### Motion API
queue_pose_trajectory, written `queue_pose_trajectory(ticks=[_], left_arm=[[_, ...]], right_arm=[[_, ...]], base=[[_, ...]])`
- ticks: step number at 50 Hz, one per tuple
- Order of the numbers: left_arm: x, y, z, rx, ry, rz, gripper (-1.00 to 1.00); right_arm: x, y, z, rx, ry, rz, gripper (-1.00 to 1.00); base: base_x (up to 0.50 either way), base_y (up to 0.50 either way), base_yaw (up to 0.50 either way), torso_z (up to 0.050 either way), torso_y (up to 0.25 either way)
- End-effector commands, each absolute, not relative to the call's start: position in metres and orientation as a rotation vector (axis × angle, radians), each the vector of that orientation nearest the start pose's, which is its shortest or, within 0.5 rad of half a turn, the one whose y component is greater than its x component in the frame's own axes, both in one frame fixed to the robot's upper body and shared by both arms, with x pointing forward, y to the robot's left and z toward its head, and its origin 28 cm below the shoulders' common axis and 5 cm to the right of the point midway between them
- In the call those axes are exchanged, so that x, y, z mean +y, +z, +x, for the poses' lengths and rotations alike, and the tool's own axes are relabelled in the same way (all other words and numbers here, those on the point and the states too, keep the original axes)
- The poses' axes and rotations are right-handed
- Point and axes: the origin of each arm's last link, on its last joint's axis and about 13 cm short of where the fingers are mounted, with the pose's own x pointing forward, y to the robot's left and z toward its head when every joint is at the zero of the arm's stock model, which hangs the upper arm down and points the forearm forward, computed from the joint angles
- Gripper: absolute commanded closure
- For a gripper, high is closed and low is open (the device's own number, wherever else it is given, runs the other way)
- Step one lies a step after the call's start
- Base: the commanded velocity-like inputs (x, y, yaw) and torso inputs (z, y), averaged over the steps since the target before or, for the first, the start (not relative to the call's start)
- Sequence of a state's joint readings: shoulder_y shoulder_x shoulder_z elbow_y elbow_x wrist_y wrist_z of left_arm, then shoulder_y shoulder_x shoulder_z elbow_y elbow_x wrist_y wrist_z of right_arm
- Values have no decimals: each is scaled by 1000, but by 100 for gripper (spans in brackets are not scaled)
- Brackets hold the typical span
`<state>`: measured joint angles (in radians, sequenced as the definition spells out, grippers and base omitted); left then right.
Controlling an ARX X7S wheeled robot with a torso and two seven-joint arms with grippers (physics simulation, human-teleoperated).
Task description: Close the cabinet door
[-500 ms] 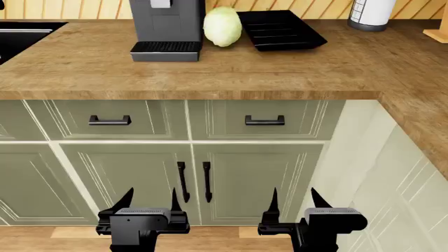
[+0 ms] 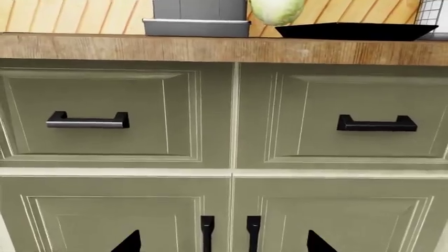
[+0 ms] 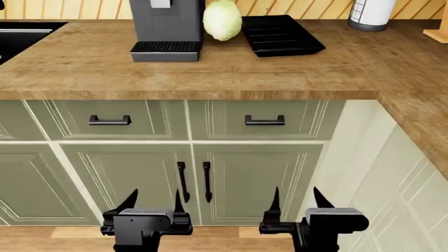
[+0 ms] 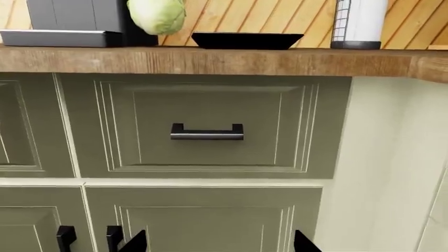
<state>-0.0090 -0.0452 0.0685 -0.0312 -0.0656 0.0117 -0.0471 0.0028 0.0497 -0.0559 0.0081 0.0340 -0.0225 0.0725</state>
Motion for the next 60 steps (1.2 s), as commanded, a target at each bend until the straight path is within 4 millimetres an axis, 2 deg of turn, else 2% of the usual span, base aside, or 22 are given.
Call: queue_pose_trajectory(ticks=[1,17,50,56,60], left_arm=[[204,9,214,-6,9,-18,-100],[207,17,216,-80,54,5,-100],[208,19,216,-76,32,-24,-100],[212,30,218,-119,52,-19,-100],[216,48,221,-195,66,-3,-100]], right_arm=[[-99,14,212,-30,-48,-33,-100],[-98,16,212,-66,-75,-81,-100],[-98,16,212,-61,-79,-90,-100],[-99,22,214,-89,-101,-102,-100],[-103,41,218,-152,-127,-105,-100]], base=[[0,0,0,0,0],[0,0,0,0,0],[0,0,0,49,18],[0,0,0,50,19],[0,0,0,50,19]])
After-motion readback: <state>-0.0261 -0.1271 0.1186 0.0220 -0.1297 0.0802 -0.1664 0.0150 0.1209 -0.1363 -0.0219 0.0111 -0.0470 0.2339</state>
